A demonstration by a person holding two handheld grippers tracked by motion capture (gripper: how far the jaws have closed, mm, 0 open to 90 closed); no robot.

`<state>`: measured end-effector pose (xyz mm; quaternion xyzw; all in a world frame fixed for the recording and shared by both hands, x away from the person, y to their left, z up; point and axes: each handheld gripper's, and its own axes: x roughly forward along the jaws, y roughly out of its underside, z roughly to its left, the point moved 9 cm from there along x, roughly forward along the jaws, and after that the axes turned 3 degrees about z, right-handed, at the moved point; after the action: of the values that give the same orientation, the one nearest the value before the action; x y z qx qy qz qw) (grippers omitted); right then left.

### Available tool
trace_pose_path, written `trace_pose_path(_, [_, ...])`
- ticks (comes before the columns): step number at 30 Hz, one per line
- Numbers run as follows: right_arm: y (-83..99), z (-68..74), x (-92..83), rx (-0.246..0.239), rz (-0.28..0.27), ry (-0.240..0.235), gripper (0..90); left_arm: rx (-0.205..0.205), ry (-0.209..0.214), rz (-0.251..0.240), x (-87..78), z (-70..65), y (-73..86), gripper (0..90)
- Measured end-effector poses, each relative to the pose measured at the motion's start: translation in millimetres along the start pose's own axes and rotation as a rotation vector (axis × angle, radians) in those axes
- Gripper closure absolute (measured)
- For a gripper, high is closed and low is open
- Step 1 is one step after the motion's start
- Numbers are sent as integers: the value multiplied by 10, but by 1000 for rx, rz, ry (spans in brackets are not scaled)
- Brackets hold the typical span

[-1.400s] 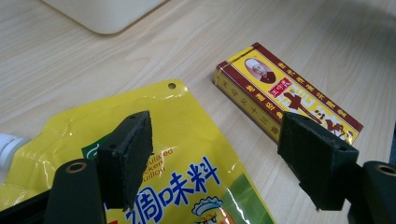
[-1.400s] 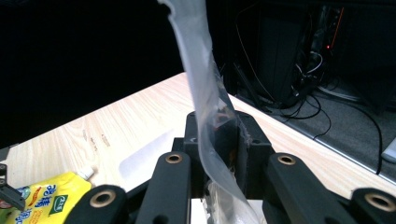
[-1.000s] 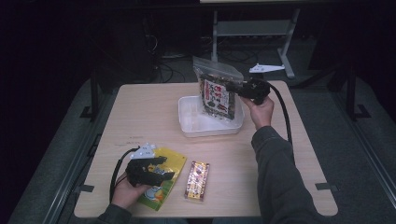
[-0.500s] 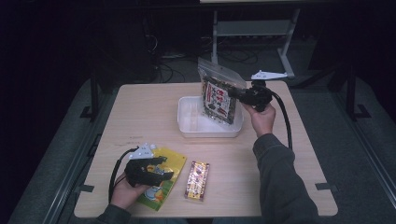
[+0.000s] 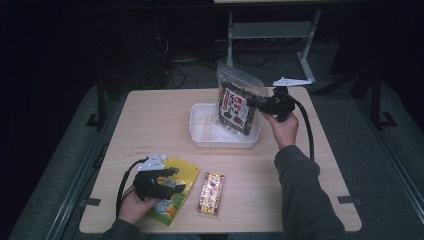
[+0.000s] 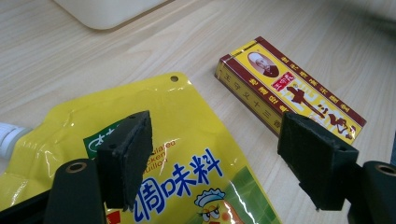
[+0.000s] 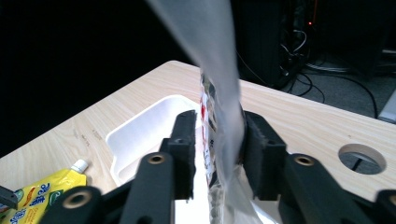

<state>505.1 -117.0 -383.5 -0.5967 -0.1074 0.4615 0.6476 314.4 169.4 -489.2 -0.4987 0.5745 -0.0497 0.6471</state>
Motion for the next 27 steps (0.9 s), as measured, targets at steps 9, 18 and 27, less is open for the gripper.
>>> trace_pose_path(9, [15, -13, -176, -4, 23, 28, 551, -1, -11, -2, -16, 7, 0, 253])
trace_pose_path(18, [91, 43, -288, -4, 51, 31, 495, 0, -21, 3, -28, 30, 14, 250])
trace_pose_path(27, [169, 83, -431, 6, 71, 26, 447, 7, -34, 2, -41, 40, 16, 250])
